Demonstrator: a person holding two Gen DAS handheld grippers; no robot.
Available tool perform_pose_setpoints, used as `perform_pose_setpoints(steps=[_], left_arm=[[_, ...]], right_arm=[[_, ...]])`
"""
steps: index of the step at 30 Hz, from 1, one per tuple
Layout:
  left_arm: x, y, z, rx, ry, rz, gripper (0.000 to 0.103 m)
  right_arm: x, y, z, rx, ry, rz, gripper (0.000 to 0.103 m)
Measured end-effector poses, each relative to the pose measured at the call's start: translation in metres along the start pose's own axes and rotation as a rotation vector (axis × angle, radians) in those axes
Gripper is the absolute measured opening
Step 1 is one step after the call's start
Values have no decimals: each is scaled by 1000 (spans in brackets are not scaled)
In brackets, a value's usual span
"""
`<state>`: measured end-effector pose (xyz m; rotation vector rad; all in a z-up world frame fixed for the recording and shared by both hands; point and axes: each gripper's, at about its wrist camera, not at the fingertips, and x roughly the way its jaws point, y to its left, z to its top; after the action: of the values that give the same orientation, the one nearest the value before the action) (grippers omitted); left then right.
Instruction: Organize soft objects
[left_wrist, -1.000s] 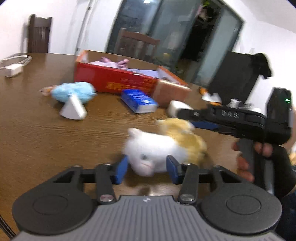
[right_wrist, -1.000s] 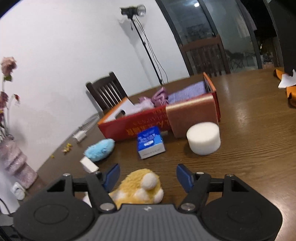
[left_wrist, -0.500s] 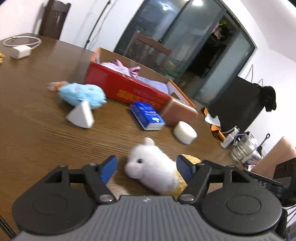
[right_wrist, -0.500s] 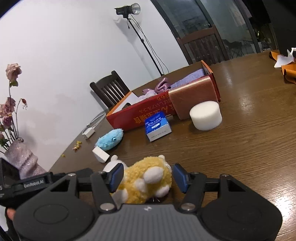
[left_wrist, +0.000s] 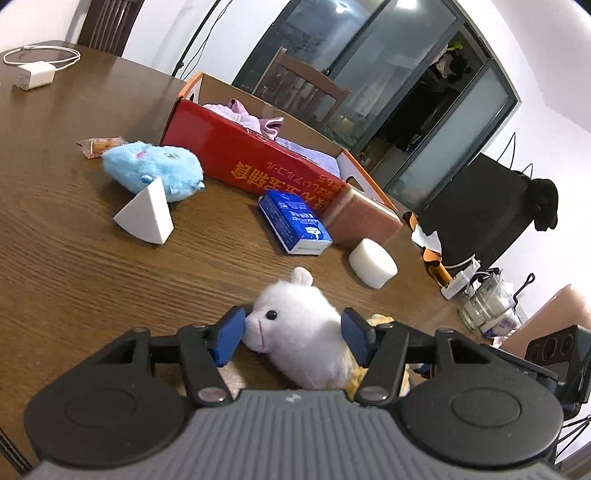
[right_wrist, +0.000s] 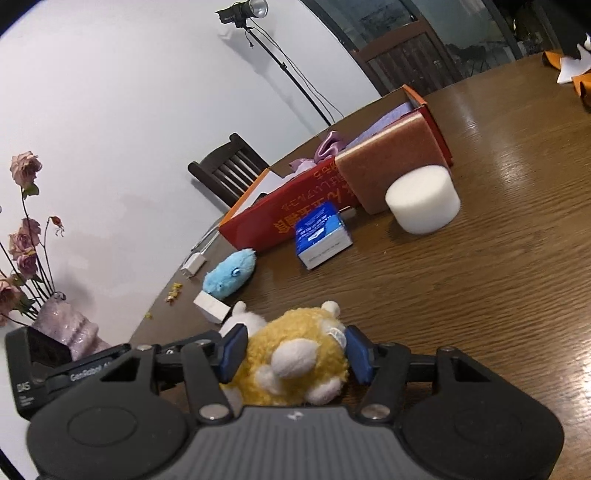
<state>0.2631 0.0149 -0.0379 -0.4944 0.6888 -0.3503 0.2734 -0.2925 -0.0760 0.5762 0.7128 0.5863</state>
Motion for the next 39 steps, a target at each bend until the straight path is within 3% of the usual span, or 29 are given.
perform_pose_setpoints(steps=[9,11,14,19,24,28,31,39], left_arm=[[26,6,16,-37,-9,-33,59],[32,3,22,-57,-8,-26,55],[32,-9,38,-38,-59,-32,55],[43,-35,108,48,-122,-126,55],[100,-58,189,104,-138,-111,55],[167,-49,222,63,-59,-55,54],[200,-45,225,71,0,-27,54],[230,-40,215,127,42,9,55]], right_arm=[[8,-10,18,-2,-9,2,48],[10,-13,23,8,-7,3,47],[6,-11,35,11,-29,27,43],[-8,-1,91,-39,-160,77,41],[21,-14,166,-80,-231,38,41],[66,-39,193,-62,-174,-55,41],[85,-49,197,-67,-163,-91,41],[109,-55,205,-127,-76,-201,42]])
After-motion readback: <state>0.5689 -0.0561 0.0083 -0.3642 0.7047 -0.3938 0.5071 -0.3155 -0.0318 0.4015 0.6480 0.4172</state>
